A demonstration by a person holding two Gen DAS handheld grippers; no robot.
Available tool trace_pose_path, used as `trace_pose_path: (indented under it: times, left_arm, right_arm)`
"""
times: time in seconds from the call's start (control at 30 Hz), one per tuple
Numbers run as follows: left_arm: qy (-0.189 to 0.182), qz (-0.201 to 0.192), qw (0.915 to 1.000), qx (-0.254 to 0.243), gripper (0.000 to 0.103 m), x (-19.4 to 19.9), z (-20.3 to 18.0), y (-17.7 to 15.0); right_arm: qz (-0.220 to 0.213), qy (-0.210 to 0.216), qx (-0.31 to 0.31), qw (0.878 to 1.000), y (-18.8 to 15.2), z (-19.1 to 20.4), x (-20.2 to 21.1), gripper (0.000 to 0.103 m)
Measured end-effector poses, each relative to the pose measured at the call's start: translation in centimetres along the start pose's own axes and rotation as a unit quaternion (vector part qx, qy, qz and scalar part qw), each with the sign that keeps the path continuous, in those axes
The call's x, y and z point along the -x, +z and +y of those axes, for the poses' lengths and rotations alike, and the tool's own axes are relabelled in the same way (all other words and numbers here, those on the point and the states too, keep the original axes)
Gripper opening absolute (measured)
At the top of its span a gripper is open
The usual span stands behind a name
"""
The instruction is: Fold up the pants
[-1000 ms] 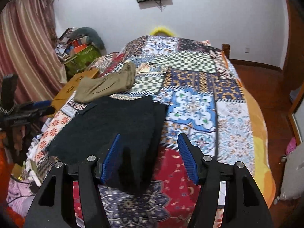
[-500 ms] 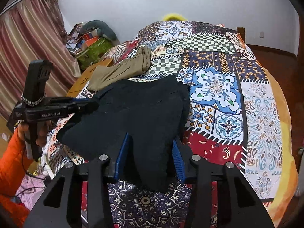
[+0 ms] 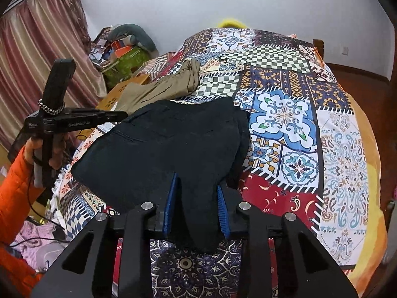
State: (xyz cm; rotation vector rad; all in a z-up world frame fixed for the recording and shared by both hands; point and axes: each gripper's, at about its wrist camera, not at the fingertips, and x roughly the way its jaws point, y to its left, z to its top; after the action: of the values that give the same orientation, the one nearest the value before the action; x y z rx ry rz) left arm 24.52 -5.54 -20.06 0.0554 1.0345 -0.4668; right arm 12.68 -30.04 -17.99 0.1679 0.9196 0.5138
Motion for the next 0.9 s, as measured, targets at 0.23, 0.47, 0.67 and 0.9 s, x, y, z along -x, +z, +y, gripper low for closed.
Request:
trace_pose_path:
  times: [0.23,0.47,0.67,0.9]
  left_arm:
    - [-0.01,-0.007,0.9998,-0.013,0.063,1.4,-1.8,-0.8]
    - [-0.015,0.028,0.9991,-0.028,0.045,-1.5,-3.8,-1.7]
    - [0.007,-0.01,0.9992,-0.039,0.028,-0.1,-4.2,-0.9]
    - [0.029,-0.04,0.9975,-0.051,0.022,0.9,-4.2,-0.3]
  right_arm:
    - [-0.002,-0.001,-0.003,1.0,0.2,0.0,0.0,0.027]
    - [-0.021,-0.002,-0.007,1.0,0.1,0.0,0.6,0.027]
    - [-0.04,-0.004,0.003,0.999,0.5,0.2,1.2,0.023]
    - [-0.036,-0.007,0.012,0.999,0.6,0.4,0.6,0.019]
